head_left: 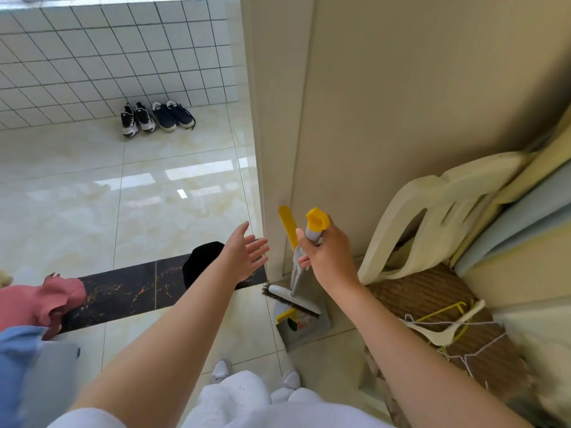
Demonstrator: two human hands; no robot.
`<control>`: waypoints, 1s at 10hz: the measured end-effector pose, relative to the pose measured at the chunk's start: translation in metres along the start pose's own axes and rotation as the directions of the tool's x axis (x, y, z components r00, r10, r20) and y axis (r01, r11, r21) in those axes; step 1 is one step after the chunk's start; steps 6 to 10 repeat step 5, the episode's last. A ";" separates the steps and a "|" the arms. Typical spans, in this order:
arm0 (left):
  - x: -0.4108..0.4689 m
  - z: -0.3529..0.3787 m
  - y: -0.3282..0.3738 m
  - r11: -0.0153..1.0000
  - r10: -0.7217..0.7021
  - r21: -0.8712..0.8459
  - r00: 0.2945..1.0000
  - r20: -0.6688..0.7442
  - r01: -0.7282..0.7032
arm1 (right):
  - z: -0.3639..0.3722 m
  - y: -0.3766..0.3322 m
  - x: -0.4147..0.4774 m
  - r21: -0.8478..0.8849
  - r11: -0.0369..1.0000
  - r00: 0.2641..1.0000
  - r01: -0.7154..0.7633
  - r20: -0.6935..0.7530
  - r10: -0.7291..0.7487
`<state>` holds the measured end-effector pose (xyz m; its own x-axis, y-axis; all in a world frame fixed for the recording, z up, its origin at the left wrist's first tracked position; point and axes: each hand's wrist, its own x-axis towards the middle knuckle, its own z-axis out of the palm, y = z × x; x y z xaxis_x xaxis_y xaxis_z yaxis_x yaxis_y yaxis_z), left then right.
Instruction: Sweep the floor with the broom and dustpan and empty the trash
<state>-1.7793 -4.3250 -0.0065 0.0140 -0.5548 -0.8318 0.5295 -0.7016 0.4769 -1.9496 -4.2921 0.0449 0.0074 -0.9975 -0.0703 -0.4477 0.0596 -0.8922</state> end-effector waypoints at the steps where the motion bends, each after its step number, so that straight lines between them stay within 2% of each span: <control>1: -0.004 -0.020 -0.014 0.992 -0.001 0.125 0.999 -0.035 0.005 | 0.007 -0.003 0.012 -0.016 1.000 1.000 0.027 0.011 -0.027; 2: -0.010 -0.036 -0.023 0.972 0.001 0.236 1.000 -0.031 0.006 | 0.012 -0.005 0.019 -0.025 1.000 1.000 -0.007 0.021 0.007; 3: -0.019 -0.045 -0.032 0.902 0.073 0.428 0.997 -0.035 -0.051 | 0.010 -0.003 0.020 -0.077 0.997 0.997 -0.028 0.066 0.034; 4: -0.036 -0.057 -0.036 0.653 0.183 0.745 0.983 0.025 -0.141 | -0.001 -0.008 0.022 -0.237 0.971 0.987 -0.021 0.149 0.057; 5: -0.055 -0.103 -0.066 0.374 0.134 0.921 0.989 0.060 -0.106 | -0.021 -0.003 0.005 -0.319 0.947 0.968 -0.040 0.224 0.116; 10: -0.055 -0.103 -0.066 0.374 0.134 0.921 0.989 0.060 -0.106 | -0.021 -0.003 0.005 -0.319 0.947 0.968 -0.040 0.224 0.116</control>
